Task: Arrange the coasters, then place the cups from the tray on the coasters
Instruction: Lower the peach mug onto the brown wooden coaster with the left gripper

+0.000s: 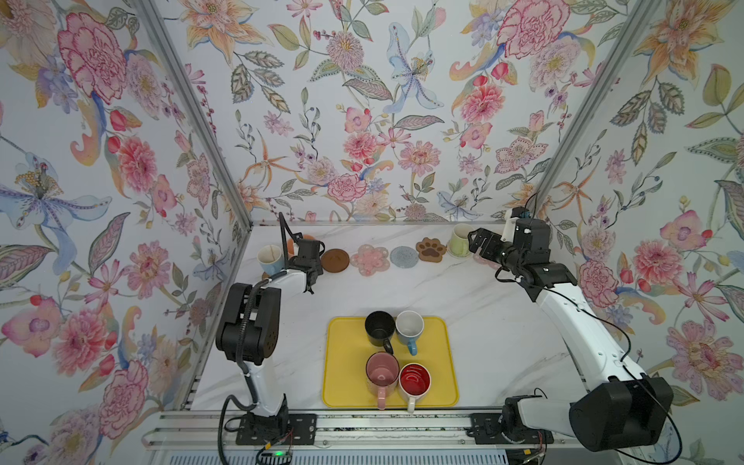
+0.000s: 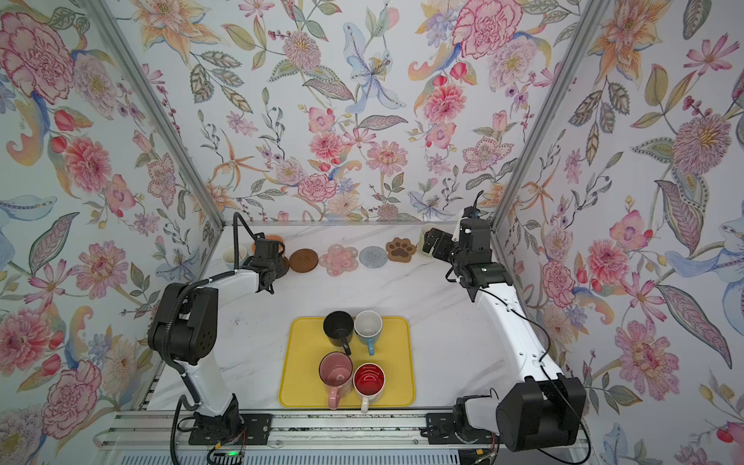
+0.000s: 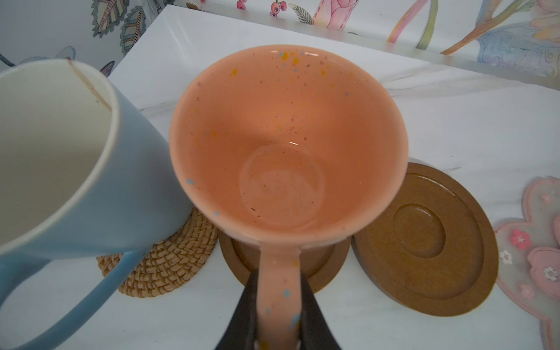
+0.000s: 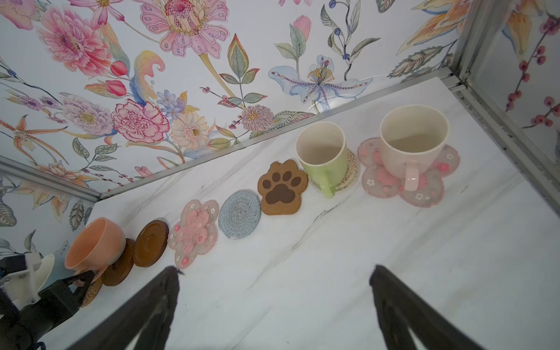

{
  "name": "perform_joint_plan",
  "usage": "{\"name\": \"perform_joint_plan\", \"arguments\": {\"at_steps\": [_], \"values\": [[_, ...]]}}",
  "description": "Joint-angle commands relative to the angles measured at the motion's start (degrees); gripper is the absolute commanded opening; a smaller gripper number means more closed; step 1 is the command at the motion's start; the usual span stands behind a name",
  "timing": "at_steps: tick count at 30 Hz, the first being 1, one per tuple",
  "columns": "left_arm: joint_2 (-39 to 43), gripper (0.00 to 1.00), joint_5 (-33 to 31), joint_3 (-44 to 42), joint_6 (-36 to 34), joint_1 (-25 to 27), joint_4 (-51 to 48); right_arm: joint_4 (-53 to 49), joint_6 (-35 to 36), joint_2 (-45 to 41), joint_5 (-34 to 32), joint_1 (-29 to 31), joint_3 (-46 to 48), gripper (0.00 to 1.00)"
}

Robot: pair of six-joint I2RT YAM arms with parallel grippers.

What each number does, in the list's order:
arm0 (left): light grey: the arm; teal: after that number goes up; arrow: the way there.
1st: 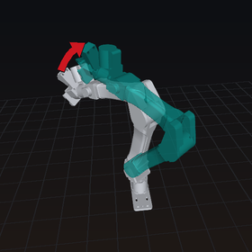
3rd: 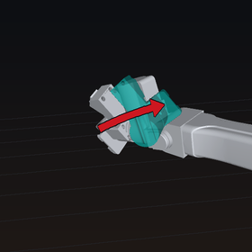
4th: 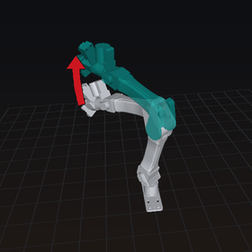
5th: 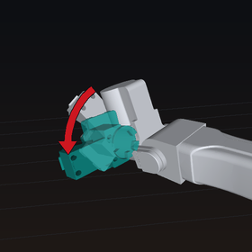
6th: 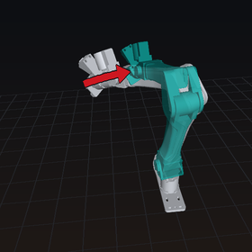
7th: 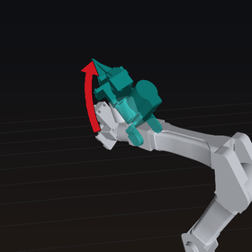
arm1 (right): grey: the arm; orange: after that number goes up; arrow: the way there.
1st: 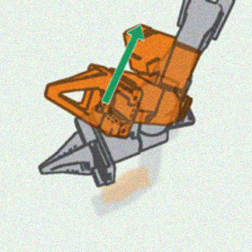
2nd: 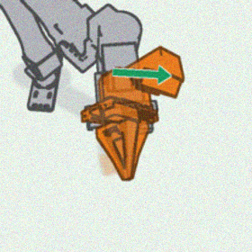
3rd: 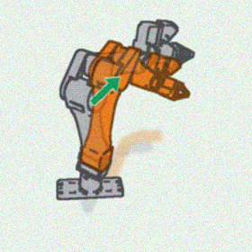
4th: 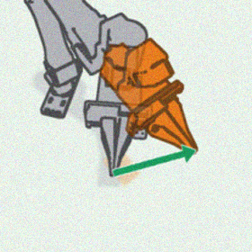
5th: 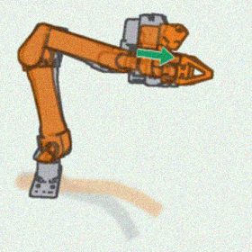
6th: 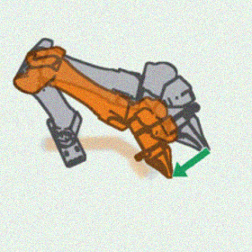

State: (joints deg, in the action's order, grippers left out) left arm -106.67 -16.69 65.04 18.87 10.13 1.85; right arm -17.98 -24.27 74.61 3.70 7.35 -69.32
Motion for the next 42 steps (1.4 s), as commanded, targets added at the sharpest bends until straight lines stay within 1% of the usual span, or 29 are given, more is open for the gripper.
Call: {"name": "perform_joint_plan", "arguments": {"at_steps": [1,18,42], "values": [[-0.02,0.00,-0.16,1.64,0.41,-0.62,4.92,-0.92,0.64,0.54,0.59,-0.33,-1.84,0.99],[-0.45,0.00,1.41,0.79,2.31,-0.55,1.86,-0.92,0.69,-0.08,0.60,-0.39,-1.91,0.99],[-0.66,0.00,1.07,0.86,4.68,-0.67,-2.43,-0.98,0.71,-1.07,0.53,-0.41,-0.98,0.99]]}}
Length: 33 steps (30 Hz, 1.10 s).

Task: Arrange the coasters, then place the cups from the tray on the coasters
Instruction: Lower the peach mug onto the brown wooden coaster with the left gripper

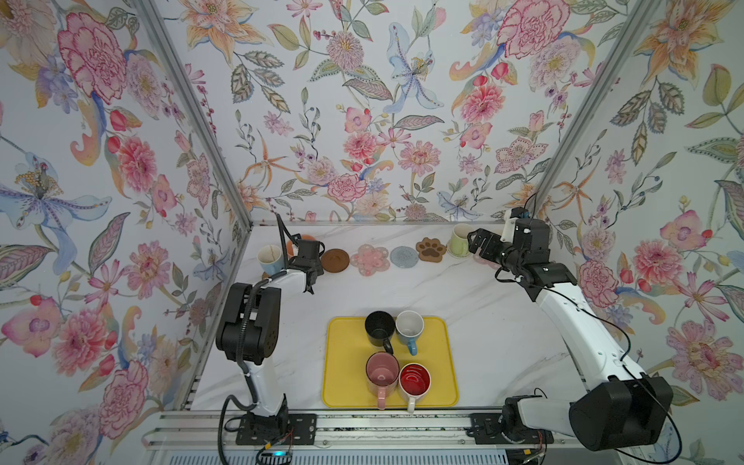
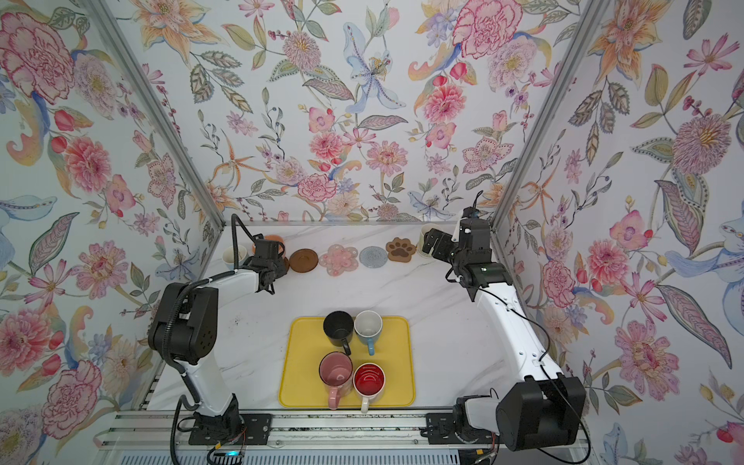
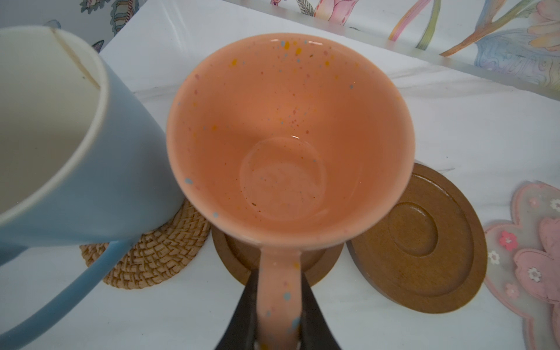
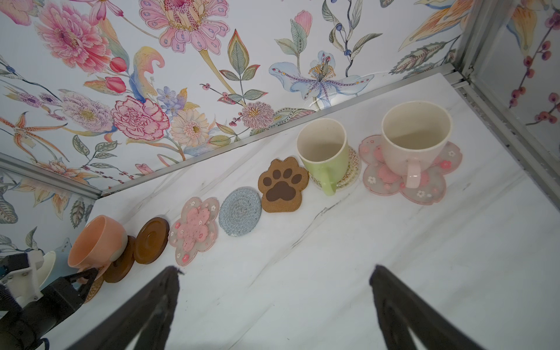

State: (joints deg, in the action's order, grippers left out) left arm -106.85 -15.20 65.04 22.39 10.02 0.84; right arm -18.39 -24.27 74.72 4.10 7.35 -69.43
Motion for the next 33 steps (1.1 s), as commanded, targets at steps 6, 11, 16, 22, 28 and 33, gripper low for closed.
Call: {"name": "perform_joint_plan", "arguments": {"at_steps": [6,11,16,22,28,33], "values": [[-0.88,0.00,-0.24,0.88,1.62,-0.55,-2.18,-0.53,0.68,-1.59,0.15,-0.43,-0.56,0.99],[-0.76,0.01,0.08,0.53,2.02,-0.56,-2.30,-0.51,0.71,-1.68,0.12,-0.43,-0.42,0.99],[-0.95,0.03,0.27,0.50,2.27,-0.53,-2.66,-0.42,0.69,-1.79,0.16,-0.46,-0.37,0.99],[-0.82,0.08,0.24,0.15,2.70,-0.54,-2.78,-0.42,0.65,-1.96,0.17,-0.44,-0.18,0.99],[-0.85,0.09,0.14,0.31,2.75,-0.53,-3.32,-0.42,0.72,-2.10,0.17,-0.50,-0.19,0.99],[-0.99,0.14,-0.08,0.28,2.92,-0.58,-3.66,-0.47,0.72,-2.19,0.13,-0.57,-0.15,0.99]]}}
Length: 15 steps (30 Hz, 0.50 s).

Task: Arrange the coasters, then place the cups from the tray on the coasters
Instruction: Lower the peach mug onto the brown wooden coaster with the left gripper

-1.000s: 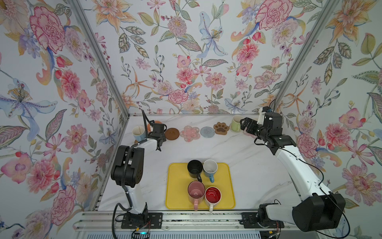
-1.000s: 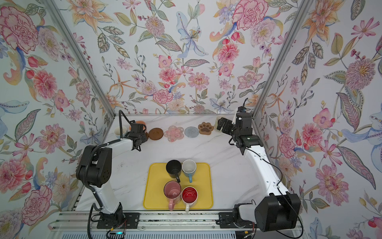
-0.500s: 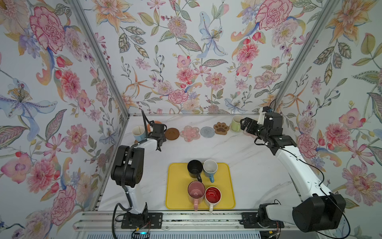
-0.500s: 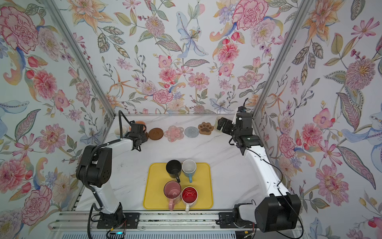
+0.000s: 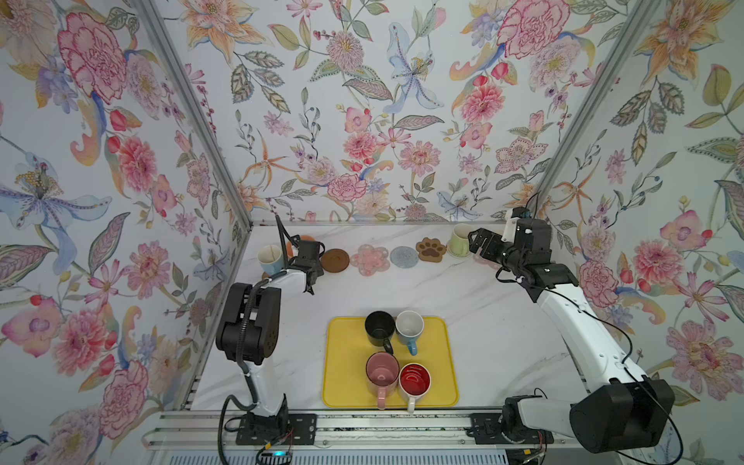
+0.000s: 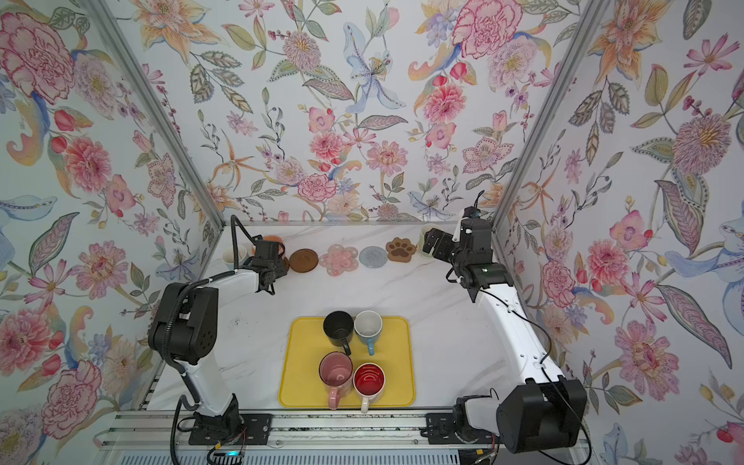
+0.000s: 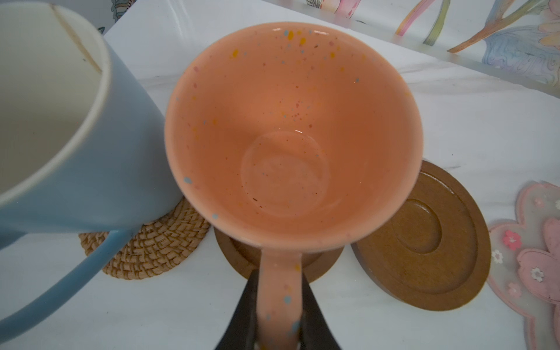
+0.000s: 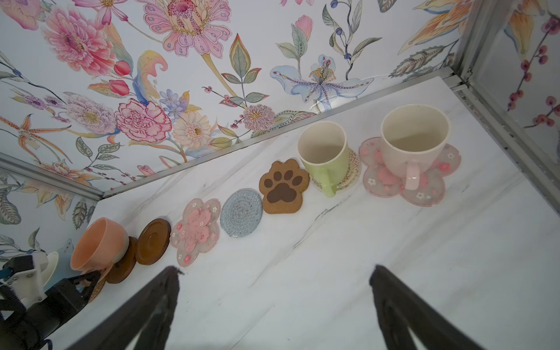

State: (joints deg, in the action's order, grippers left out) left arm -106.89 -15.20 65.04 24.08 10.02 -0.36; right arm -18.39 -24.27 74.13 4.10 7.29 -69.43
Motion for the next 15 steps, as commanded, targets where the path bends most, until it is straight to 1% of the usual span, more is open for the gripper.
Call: {"name": "perform_joint_plan", "arguments": {"at_steps": [1,10,15], "values": [[-0.95,0.15,-0.08,0.28,1.27,-0.59,-2.55,-0.43,0.77,-1.61,0.17,-0.43,-0.16,0.99],[-1.30,0.19,0.68,0.85,1.24,-0.60,-3.06,-0.42,0.72,-1.79,0.23,-0.43,-0.11,0.99],[-1.39,0.23,0.85,0.88,1.36,-0.60,-3.27,-0.34,0.73,-1.79,0.24,-0.43,-0.17,0.99]]}}
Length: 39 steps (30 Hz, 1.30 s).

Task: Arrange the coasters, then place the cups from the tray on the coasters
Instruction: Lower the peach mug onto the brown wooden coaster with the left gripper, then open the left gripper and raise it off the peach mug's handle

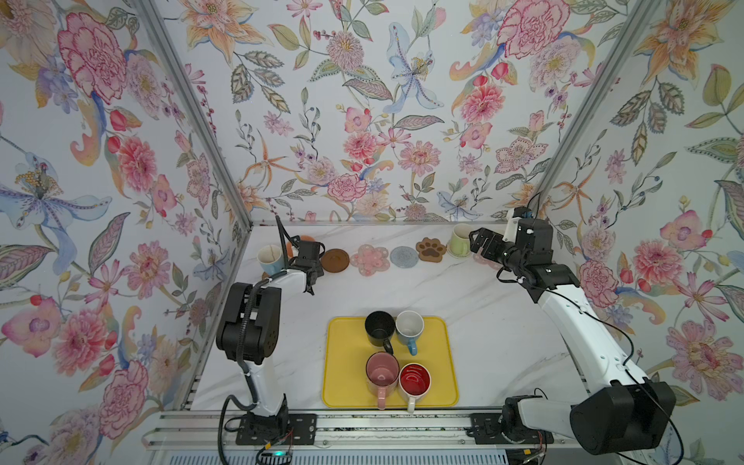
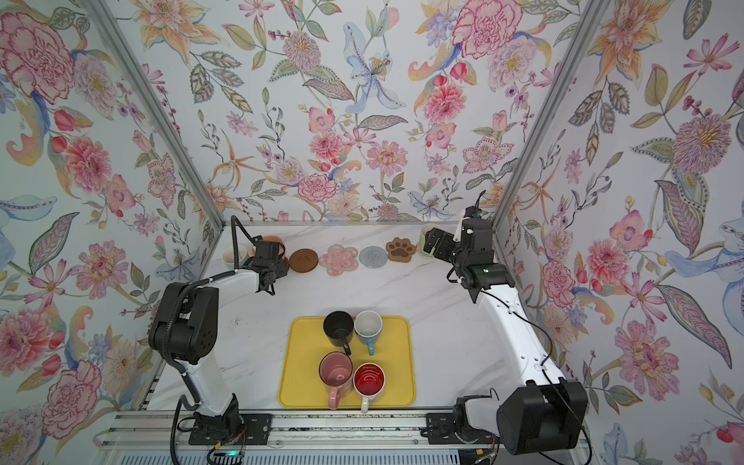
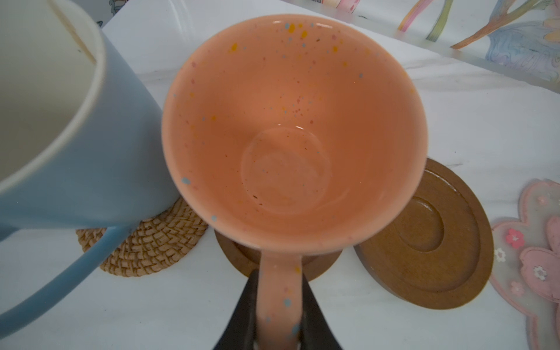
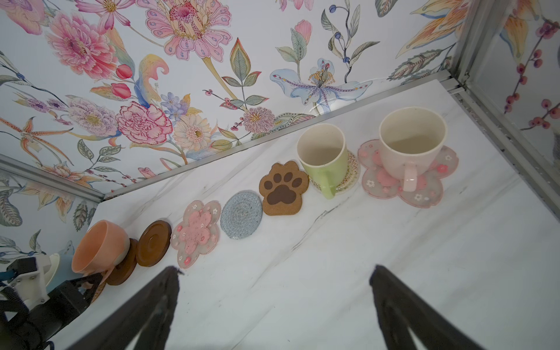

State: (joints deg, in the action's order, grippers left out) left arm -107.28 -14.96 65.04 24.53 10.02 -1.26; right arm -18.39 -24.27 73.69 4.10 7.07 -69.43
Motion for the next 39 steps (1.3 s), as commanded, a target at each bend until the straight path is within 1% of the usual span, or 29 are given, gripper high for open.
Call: {"name": "perform_joint_plan", "arguments": {"at_steps": [1,4,8,14,16,17,19,22,25,28,31,35,39], "values": [[-0.99,0.24,0.61,0.91,0.87,-0.52,-2.36,-0.34,0.72,-1.33,0.23,-0.23,-0.11,0.99],[-1.08,0.27,0.65,0.99,0.87,-0.61,-2.52,-0.24,0.80,-1.32,0.31,-0.22,-0.13,0.99],[-1.10,0.25,0.80,1.18,0.91,-0.61,-2.62,-0.24,0.74,-1.10,0.34,-0.24,-0.28,0.99],[-0.92,0.26,1.12,1.35,0.87,-0.63,-2.79,-0.15,0.74,-1.03,0.39,-0.22,-0.25,0.99],[-0.43,0.31,1.42,1.53,0.78,-0.59,-3.18,-0.15,0.72,-1.02,0.44,-0.22,-0.21,0.99],[0.00,0.37,1.66,1.65,0.78,-0.61,-3.40,-0.22,0.72,-1.08,0.41,-0.22,-0.23,0.99],[1.12,0.50,1.79,1.42,0.82,-0.62,-3.49,-0.15,0.63,-0.96,0.49,-0.22,-0.18,0.99],[3.25,0.62,2.21,1.33,0.44,-0.54,-3.69,-0.15,0.63,-0.91,0.47,-0.22,-0.12,0.99],[5.43,0.78,2.69,1.67,-0.04,-0.54,-4.51,-0.15,0.59,-0.71,0.57,-0.25,-0.07,0.99],[7.93,0.87,3.48,1.84,-0.74,-0.59,-5.17,-0.15,0.46,-0.59,0.65,-0.25,-0.05,0.99],[11.04,0.99,4.65,2.01,-1.53,-0.61,-6.48,-0.63,0.39,-0.43,0.65,-0.28,-0.02,0.99],[16.79,0.99,6.11,1.62,-2.74,-0.43,-8.16,-2.13,0.19,-0.18,0.65,-0.25,0.01,0.99],[24.77,0.99,7.14,0.66,-5.12,0.07,-8.94,-4.76,-0.40,-0.21,1.18,-0.05,0.32,0.99]]}}
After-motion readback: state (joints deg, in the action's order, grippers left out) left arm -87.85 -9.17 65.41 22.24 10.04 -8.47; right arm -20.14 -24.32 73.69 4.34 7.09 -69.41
